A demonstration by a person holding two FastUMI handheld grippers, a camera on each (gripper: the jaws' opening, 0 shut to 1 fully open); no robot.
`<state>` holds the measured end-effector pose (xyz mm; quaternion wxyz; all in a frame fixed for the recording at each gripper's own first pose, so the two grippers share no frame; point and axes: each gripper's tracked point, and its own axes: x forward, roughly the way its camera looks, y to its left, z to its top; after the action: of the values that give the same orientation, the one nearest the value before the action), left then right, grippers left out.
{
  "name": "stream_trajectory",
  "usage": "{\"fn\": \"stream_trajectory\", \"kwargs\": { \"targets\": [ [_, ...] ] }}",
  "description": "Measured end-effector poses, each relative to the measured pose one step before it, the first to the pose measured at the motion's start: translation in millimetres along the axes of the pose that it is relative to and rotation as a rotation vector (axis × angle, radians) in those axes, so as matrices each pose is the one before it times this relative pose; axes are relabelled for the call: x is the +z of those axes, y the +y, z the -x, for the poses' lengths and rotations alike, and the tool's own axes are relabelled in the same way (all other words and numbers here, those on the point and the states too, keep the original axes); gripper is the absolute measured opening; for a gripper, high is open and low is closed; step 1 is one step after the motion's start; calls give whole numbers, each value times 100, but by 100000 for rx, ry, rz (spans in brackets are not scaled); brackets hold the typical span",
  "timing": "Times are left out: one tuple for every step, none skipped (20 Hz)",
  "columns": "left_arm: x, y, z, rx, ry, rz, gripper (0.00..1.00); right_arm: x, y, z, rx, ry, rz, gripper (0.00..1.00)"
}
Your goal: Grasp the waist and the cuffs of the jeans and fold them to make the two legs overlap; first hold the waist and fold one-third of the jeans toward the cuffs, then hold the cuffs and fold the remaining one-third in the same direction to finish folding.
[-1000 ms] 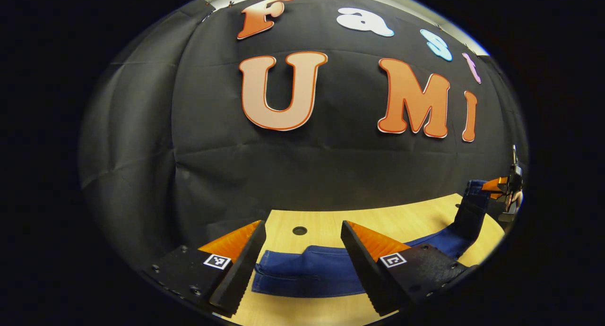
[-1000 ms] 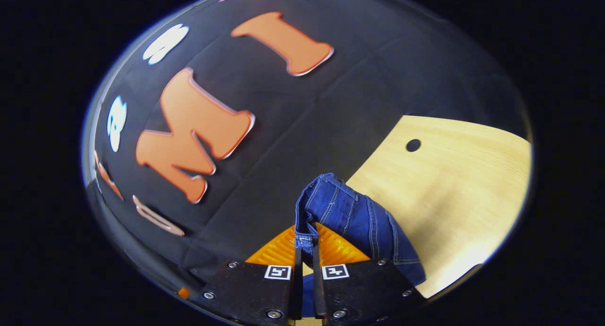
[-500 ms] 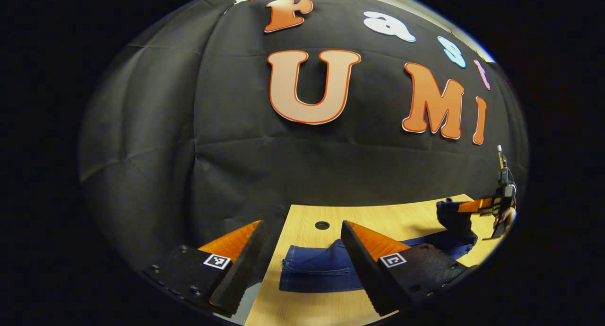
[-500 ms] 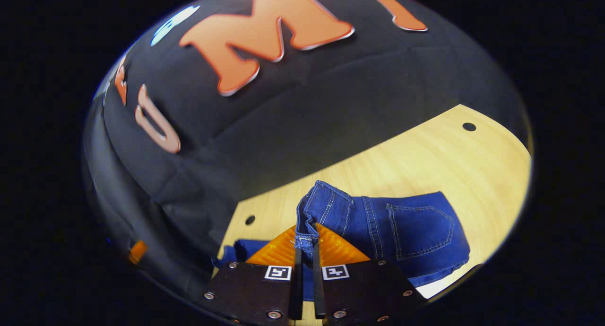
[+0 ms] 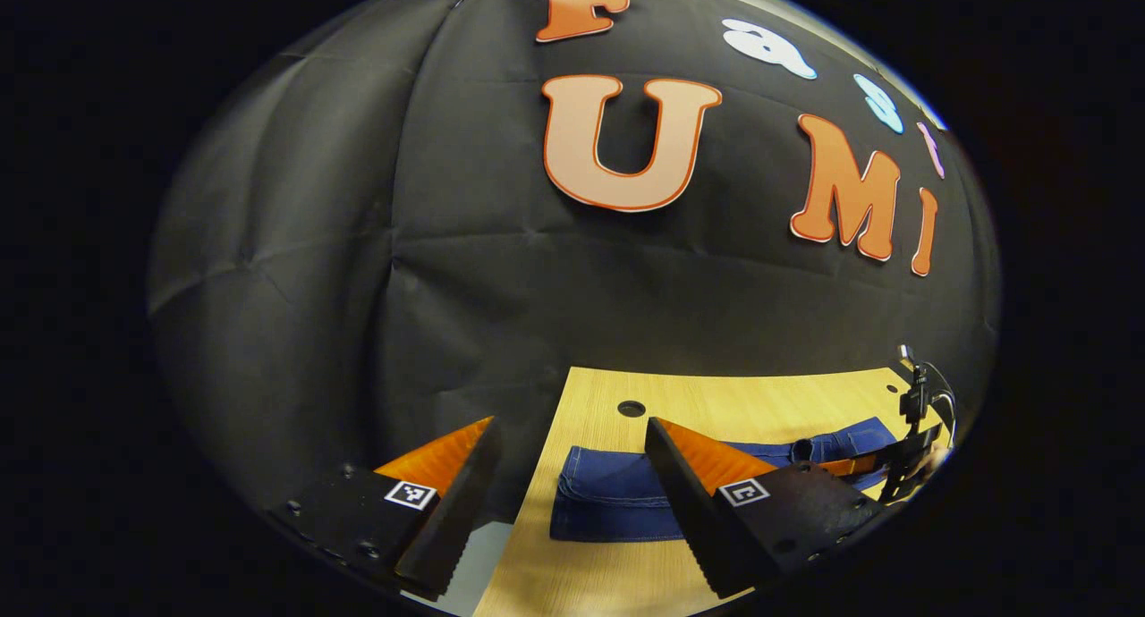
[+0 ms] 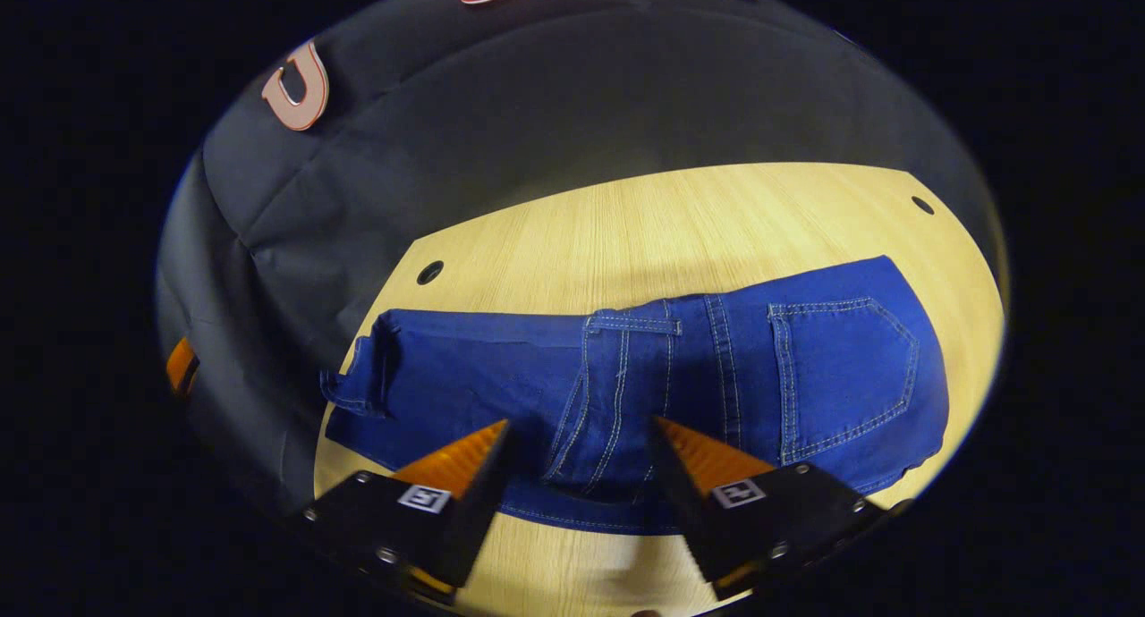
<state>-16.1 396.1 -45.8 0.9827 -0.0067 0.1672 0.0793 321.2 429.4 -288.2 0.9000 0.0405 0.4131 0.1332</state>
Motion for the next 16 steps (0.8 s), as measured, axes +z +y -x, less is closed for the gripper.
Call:
{"fn": "stream_trajectory", "kwargs": {
  "targets": [
    [-518,365,-216,265,1364,1619,99,689,-493,540,96,-433,415,96],
    [-836,100,-394,-745,1692,2608,99,709,-628,689,460,-261,387,96],
    [-986,-73,-380,-1234,2396,3391,99,854,-616,787,1014,-176,591,96],
    [-1277,-159,-95,-1606,3434,4579,98,855,-538,711,509,-435,612,97],
    [-1239,-253,-230,-1735,3640,6170,97,954,-700,753,422,-690,381,97],
    [-1342,-161,-164,-1630,3260,7612,97,1088,-1026,903,22,-1122,73,97],
    [-1666,-115,-389,-2029,3746,8659,97,853,-943,710,-95,-792,-121,97],
    [-1199,277,-520,-1117,2801,9468,97,748,-706,680,503,-973,-504,97],
    [-1054,474,-378,-681,2331,9376,97,567,-540,623,456,-631,-985,97],
    [-830,741,-601,502,1237,8423,97,509,-640,598,830,-84,-1126,97],
    [-235,1011,-370,1228,768,6728,97,233,-447,451,969,156,-1107,97],
    [-464,914,-428,1931,1093,5778,97,93,-662,211,691,206,-539,97],
    [-478,1392,-241,2486,1445,6036,98,17,-650,225,140,800,-376,97],
    [-937,763,-765,1490,2399,5965,98,-100,-650,82,116,1015,-590,97],
    [-366,889,-810,1008,1199,5726,98,-140,-806,109,-352,1171,-253,97],
    [-139,721,-486,738,-25,5587,98,-432,-833,-86,-931,1368,-193,97]
  ]
}}
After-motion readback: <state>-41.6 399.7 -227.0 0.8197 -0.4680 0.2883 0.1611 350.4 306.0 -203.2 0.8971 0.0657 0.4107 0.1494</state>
